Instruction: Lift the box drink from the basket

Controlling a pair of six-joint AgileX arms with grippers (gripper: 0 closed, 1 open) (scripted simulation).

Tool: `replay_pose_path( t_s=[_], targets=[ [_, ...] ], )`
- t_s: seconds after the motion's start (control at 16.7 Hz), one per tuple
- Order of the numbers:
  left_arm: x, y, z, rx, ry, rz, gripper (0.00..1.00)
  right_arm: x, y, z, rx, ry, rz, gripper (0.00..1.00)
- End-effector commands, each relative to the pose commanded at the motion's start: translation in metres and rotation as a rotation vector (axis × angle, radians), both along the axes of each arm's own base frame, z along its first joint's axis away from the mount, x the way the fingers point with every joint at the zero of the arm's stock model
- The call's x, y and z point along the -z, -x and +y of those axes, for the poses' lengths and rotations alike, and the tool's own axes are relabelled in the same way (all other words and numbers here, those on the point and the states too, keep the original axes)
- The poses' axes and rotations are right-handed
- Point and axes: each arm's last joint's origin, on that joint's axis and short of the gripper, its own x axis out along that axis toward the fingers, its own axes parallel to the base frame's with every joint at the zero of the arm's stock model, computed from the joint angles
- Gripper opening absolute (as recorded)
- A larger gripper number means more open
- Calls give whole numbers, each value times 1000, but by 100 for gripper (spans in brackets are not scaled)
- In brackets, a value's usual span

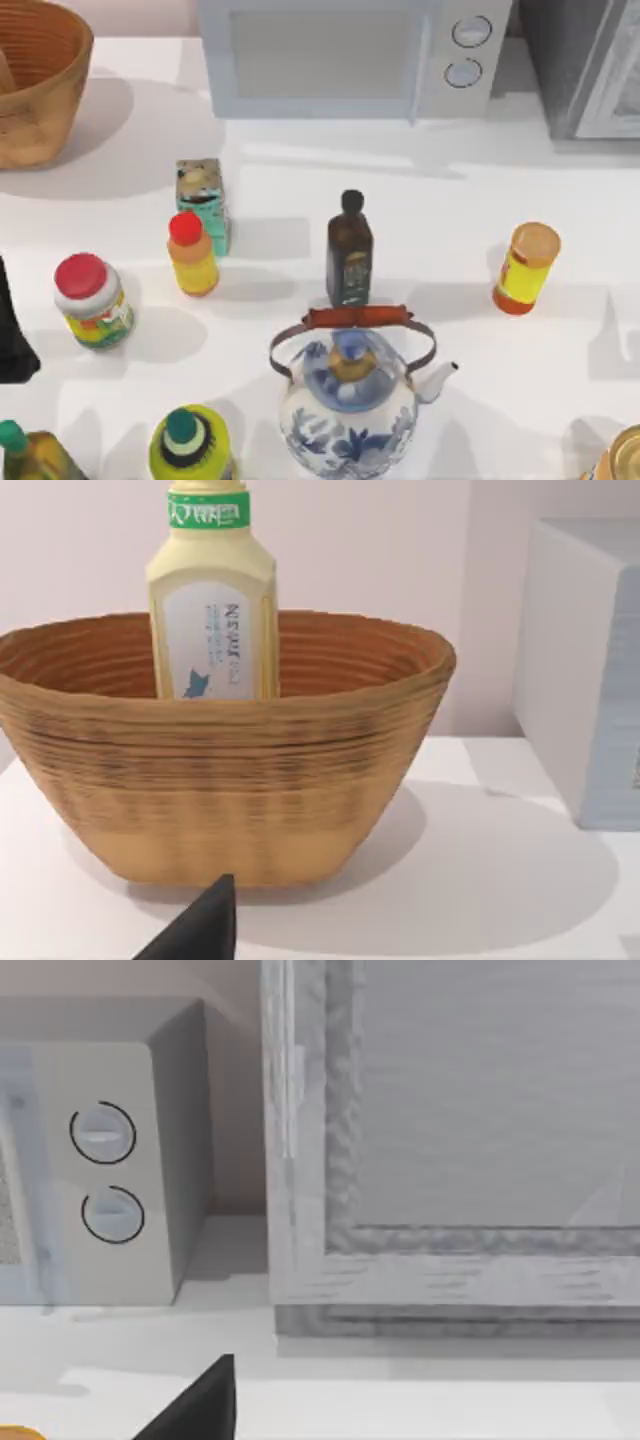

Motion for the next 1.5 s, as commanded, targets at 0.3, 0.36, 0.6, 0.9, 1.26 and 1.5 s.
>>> replay_pose_path(
  t_s=[0.3,0.36,0.6,0.9,1.26,1.5],
  targets=[
    [-8,-2,1,1,1,-2,100,0,0,0,0,0,0,100],
    [-13,-4,1,2,1,-3,100,0,0,0,0,0,0,100],
    [-42,-22,4,6,4,-8,100,0,0,0,0,0,0,100],
    [-78,-76,14,10,7,-14,100,0,0,0,0,0,0,100],
    [-75,-175,41,13,9,-13,100,0,0,0,0,0,0,100],
    [-39,-235,63,14,8,-6,100,0,0,0,0,0,0,100]
  ],
)
